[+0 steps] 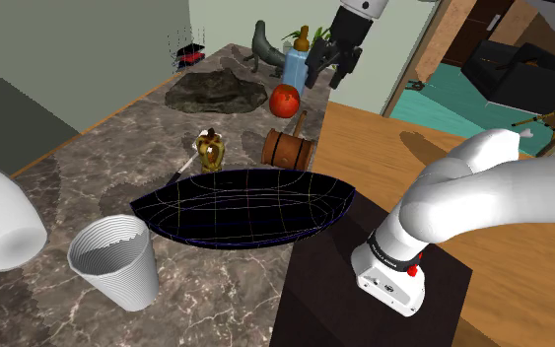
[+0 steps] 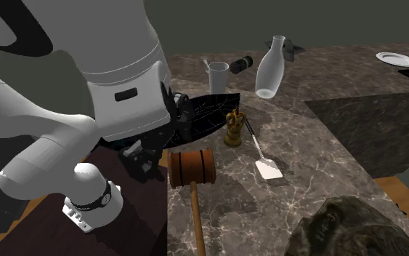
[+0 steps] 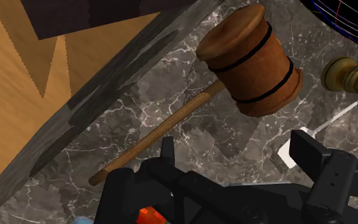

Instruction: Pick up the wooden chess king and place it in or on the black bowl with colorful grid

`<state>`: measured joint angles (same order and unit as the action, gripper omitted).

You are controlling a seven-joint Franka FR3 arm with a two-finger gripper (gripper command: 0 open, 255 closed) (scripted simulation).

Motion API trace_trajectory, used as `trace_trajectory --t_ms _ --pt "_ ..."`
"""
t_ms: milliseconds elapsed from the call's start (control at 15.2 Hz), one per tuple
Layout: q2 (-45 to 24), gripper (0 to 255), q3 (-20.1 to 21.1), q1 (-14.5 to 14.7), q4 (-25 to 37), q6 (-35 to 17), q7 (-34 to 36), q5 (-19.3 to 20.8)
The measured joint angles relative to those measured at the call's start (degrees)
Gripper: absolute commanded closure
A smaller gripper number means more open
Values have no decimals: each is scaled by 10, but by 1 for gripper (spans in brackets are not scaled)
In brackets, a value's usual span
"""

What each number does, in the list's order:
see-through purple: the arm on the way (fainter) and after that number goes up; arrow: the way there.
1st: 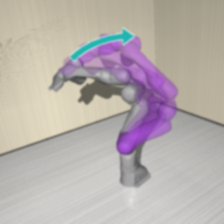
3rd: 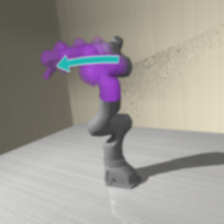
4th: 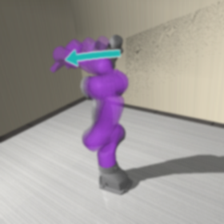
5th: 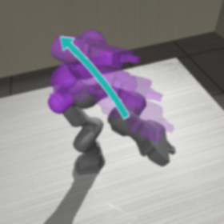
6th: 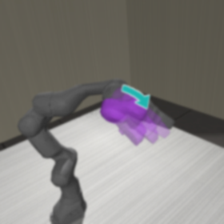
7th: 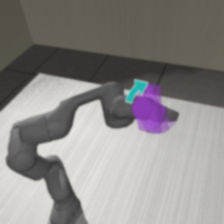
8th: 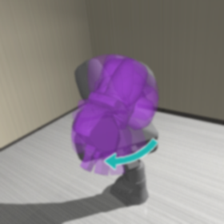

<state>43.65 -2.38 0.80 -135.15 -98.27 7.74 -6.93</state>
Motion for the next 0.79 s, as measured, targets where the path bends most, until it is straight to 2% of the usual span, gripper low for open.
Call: trace_trajectory --t_ms 132,396,792 --pt "-6 0 6 3 3 -3 6 -3" --pt "-39 0 49 19 14 -18 43 -17" --pt "-126 0 120 42 58 -48 108 -33"
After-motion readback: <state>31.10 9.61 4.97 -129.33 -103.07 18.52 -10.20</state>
